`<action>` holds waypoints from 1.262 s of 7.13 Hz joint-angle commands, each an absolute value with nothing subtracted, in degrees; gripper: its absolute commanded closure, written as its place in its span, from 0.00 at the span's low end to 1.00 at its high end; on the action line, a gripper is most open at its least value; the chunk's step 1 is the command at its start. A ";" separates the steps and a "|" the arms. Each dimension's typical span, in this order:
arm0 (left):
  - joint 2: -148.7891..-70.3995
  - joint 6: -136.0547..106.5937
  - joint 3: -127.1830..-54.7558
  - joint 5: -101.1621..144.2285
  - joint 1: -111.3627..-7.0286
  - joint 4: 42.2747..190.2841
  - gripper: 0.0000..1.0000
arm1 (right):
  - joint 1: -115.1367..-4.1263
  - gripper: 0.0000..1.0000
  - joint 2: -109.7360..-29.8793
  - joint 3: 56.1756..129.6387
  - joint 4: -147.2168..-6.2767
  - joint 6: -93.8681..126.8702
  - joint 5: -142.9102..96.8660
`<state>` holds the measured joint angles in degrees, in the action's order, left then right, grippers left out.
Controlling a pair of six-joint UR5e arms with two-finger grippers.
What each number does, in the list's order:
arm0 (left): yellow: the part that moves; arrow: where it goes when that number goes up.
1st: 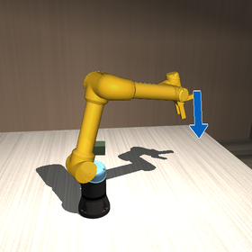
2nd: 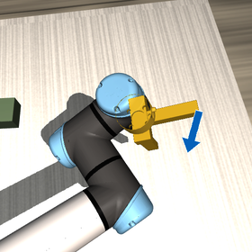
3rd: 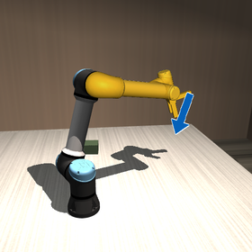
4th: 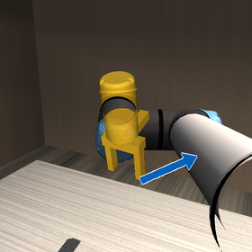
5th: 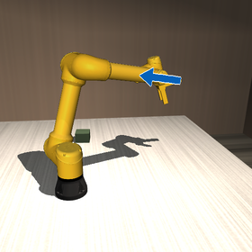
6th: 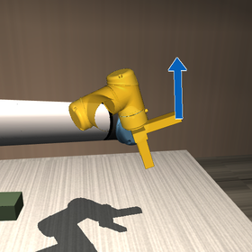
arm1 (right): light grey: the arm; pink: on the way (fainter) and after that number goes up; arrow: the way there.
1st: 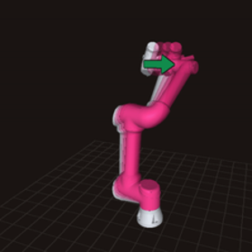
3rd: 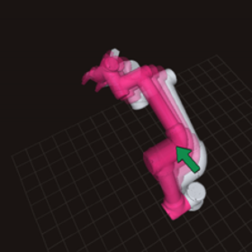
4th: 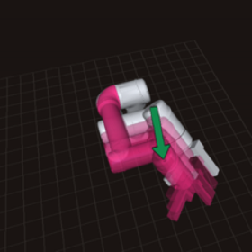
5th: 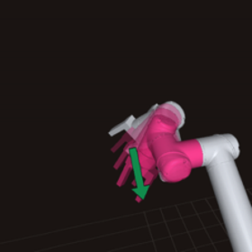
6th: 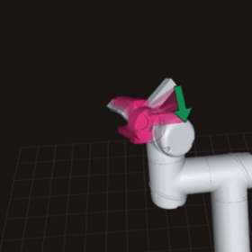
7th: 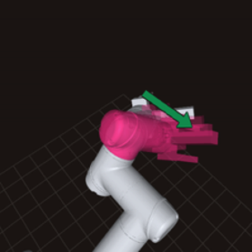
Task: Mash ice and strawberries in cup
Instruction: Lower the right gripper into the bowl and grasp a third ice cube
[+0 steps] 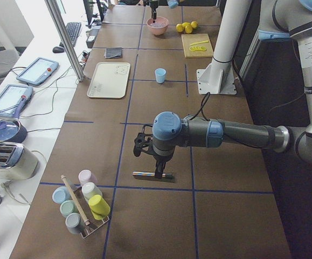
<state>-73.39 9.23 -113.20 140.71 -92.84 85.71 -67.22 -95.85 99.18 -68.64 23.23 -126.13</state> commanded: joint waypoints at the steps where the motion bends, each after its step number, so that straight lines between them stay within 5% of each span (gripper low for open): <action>1: -73.39 9.23 -113.20 140.71 -92.73 85.78 0.00 | -66.01 0.23 -96.59 99.05 -68.47 25.66 -125.86; 5: -73.39 9.23 -113.20 140.80 -92.73 85.78 0.00 | -64.69 0.32 -96.94 99.05 -68.55 25.58 -123.58; 6: -73.39 9.23 -113.20 140.80 -92.90 85.78 0.00 | -64.69 0.71 -96.94 98.97 -68.64 25.49 -123.57; 7: -73.39 9.23 -113.20 140.80 -92.73 85.78 0.00 | -64.69 0.95 -96.94 98.96 -68.64 25.05 -123.57; 9: -73.39 9.23 -113.20 140.80 -92.90 85.87 0.00 | -64.69 0.97 -97.12 99.05 -68.64 24.87 -123.57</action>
